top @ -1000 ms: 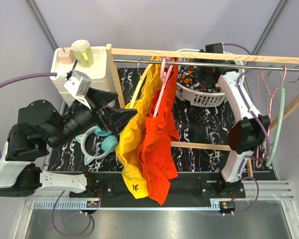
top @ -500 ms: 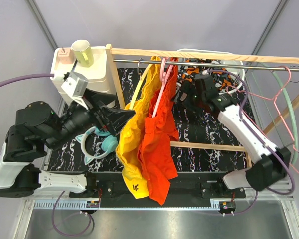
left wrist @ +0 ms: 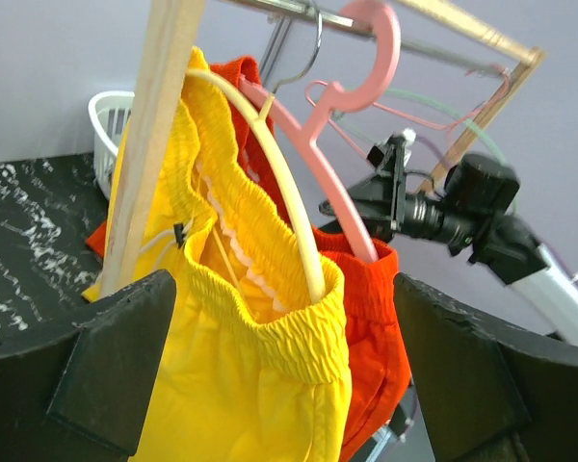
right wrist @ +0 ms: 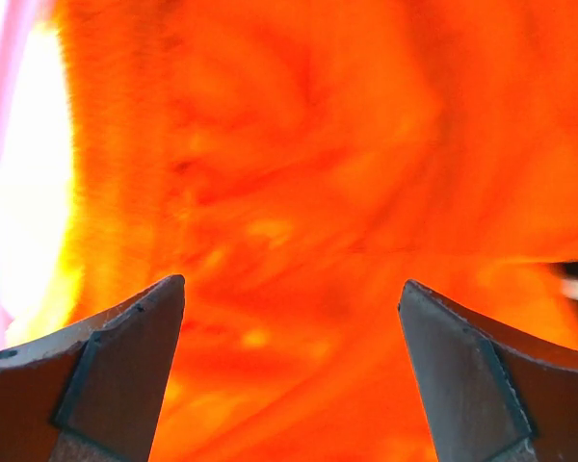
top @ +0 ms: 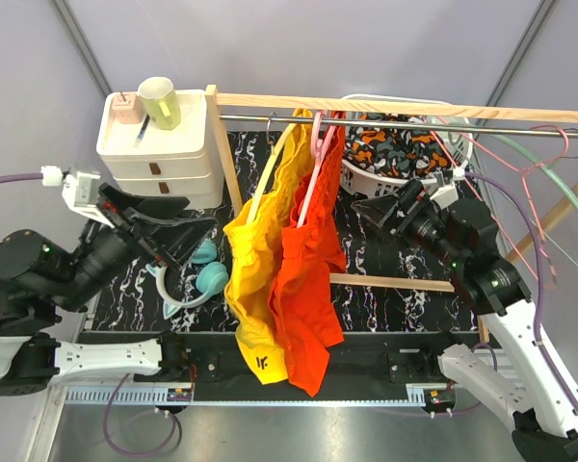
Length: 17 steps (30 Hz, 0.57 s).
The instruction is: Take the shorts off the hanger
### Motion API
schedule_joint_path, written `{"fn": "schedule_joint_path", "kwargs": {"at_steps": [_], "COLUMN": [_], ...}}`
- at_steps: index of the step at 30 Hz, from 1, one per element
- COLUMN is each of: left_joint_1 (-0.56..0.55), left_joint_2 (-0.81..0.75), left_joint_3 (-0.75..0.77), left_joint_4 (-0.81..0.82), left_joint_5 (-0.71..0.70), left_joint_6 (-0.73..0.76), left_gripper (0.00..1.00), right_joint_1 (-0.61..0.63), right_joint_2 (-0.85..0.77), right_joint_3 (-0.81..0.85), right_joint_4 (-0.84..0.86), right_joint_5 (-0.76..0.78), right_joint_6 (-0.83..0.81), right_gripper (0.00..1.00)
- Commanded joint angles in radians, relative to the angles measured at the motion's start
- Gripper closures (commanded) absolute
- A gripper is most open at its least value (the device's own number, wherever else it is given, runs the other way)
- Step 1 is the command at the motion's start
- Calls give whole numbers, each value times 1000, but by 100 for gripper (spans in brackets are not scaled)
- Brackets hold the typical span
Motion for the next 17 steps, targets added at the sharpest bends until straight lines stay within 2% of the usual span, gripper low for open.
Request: {"fn": "schedule_joint_path", "kwargs": {"at_steps": [1,2,3,4,5,6,9,10,13,17], "left_joint_1": [3,3,3,3,3,3,3,3,5,3], "left_joint_2": [-41,-42,-48,-50,-53,-53,-39,-35,-18,2], "left_joint_3": [-17,-21,-25,-34,-38,-40,-29,-26,-5,24], "left_joint_4": [131,132,132,132,135,134,134,135,132,134], "left_joint_5": [-21,-25,-30,-36,-34,-34,-18,-15,-4,13], "left_joint_6": [-33,-38,-46,-50,-52,-53,-50,-47,-43,-33], "left_gripper": [1,1,1,1,1,1,1,1,1,1], "right_joint_1": [0,0,-2,1,0,0,0,0,0,0], "right_joint_2": [-60,-69,-78,-99,-113,-145,-199,-205,-216,-236], "right_joint_3": [-45,-31,33,66,92,118,112,113,115,138], "right_joint_4": [283,230,126,-77,-152,-259,-346,-357,-380,-315], "right_joint_5": [-297,-287,-174,-105,-39,97,245,253,244,180], "right_joint_6": [180,185,178,156,152,155,221,238,267,246], "right_gripper": [0,0,0,0,0,0,0,0,0,0]}}
